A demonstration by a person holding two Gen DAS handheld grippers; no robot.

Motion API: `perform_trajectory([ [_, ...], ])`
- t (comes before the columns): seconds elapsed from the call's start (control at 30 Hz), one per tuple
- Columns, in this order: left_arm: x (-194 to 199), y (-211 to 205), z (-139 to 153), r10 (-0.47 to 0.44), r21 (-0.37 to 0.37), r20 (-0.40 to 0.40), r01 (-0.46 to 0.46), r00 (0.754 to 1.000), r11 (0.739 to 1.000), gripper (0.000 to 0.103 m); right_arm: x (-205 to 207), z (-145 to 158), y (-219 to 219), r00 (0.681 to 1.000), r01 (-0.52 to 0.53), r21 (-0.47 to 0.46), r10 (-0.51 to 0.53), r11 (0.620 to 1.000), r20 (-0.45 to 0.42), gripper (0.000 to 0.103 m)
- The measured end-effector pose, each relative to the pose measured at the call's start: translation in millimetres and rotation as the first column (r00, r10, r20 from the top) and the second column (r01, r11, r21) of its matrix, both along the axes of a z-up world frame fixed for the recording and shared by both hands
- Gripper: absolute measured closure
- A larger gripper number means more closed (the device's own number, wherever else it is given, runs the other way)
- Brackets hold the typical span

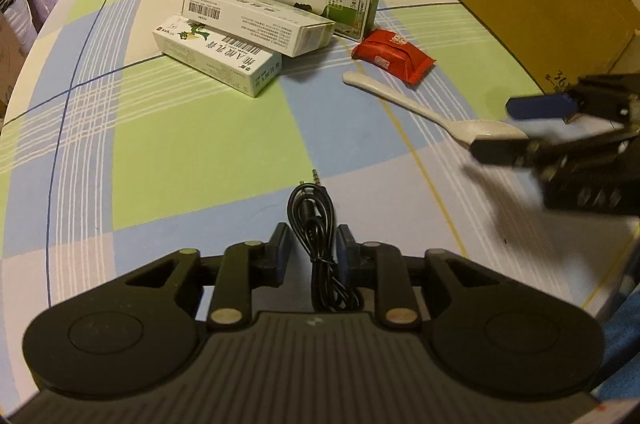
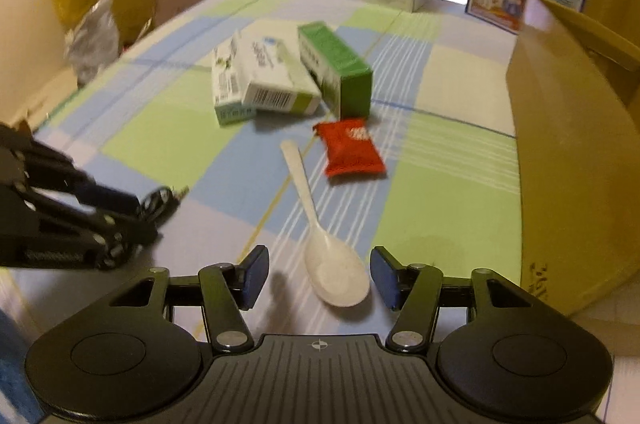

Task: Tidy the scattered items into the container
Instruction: 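Lift the spoon with the right tool while the left tool lifts the cable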

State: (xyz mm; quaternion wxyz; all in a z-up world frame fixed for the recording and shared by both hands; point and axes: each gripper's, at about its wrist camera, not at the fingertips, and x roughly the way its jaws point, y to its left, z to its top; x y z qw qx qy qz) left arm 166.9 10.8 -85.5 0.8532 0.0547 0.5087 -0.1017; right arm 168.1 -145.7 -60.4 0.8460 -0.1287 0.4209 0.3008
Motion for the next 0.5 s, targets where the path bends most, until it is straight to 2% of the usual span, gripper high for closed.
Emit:
perform_trajectory([
  [0.17,-0.9,8.2,0.7,0.027,-0.044,-0.002,-0.027,1.000,0.999,0.071,7.8,-10.7,-1.4,0.999,0.013,-0.017,-0.013,1.000,-0.030,0.053],
  [0.23,-0.4,10.3,0.8,0.033,-0.057,-0.002,-0.034,0.999,0.998,0.070,7.8,-11.6,-1.5,1.000,0.011,-0.024,-0.012,1.000,-0.027,0.067],
  [0.3,-0.5,10.0,1.0,0.032,-0.055,-0.001,-0.032,0.999,0.998,0.070,6.4,-11.2,-0.6,1.000,0.002,-0.024,-0.002,1.000,-0.022,0.073],
  [0.5,-0.7,8.6,0.8,0.032,-0.047,0.004,-0.032,0.999,0.998,0.070,2.2,-9.3,-0.3,0.999,-0.025,0.009,0.025,1.000,-0.038,0.073],
])
